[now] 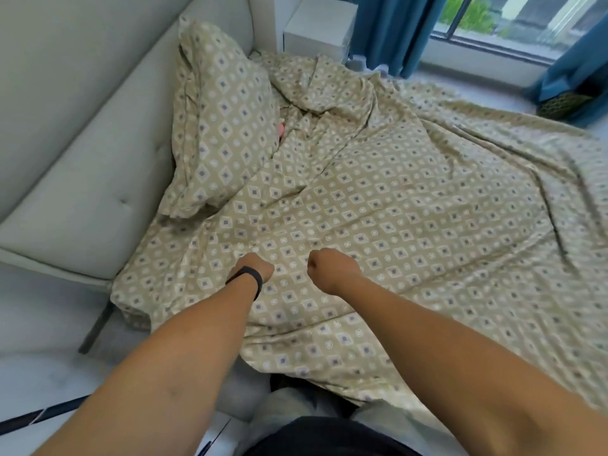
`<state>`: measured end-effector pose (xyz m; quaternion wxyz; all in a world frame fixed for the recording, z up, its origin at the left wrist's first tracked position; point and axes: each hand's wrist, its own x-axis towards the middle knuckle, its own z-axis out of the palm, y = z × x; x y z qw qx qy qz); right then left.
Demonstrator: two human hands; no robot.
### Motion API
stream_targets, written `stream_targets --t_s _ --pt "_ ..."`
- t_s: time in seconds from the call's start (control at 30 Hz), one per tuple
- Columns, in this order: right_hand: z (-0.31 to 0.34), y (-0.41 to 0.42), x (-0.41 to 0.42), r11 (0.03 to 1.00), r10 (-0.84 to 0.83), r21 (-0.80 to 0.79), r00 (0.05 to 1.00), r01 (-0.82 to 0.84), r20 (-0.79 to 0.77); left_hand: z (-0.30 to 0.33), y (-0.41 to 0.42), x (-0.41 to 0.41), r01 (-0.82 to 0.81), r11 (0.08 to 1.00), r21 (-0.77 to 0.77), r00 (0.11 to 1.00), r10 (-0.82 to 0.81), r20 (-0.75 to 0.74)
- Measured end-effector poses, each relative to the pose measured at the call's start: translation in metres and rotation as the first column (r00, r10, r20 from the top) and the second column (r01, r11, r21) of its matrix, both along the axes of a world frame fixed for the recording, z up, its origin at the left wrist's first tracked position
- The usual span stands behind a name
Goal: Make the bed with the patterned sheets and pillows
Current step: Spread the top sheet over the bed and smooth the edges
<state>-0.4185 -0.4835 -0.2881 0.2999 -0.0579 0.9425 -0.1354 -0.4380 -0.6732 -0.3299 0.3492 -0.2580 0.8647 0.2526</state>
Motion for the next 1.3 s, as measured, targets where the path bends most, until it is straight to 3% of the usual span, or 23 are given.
stream_targets --t_s 0.2,0.5,0.63,0.87,1.03,1.2,1.3 --pt "0.024 0.073 0.048 0.984 -0.108 -0.150 0.990 0.094 -0.088 0.017 0.083 0.029 0.103 0.995 0.016 0.994 -0.103 -0.036" --pt "0.042 0.243 0.144 0.899 -0.369 -0.294 0.924 0.326 -0.103 0.039 0.269 0.132 0.355 0.913 0.201 0.932 -0.362 -0.002" --pt "0.065 0.336 0.180 0.786 -0.588 -0.344 0.792 0.513 -0.164 0.073 0.361 0.142 0.580 0.794 0.182 0.815 -0.570 -0.109" --pt "0.093 0.426 0.244 0.629 -0.777 -0.317 0.588 0.710 -0.227 0.102 0.474 0.144 0.783 0.593 0.190 0.622 -0.737 -0.264" --pt "0.103 0.469 0.307 0.619 -0.784 -0.221 0.579 0.753 -0.224 0.100 0.536 0.188 0.810 0.521 0.270 0.582 -0.771 -0.259" --pt "0.099 0.529 0.367 0.499 -0.862 -0.279 0.438 0.820 -0.255 0.097 0.604 0.256 0.851 0.420 0.316 0.493 -0.845 -0.205" --pt "0.080 0.565 0.390 0.540 -0.841 -0.278 0.500 0.794 -0.205 0.091 0.644 0.277 0.871 0.415 0.262 0.471 -0.858 -0.205"
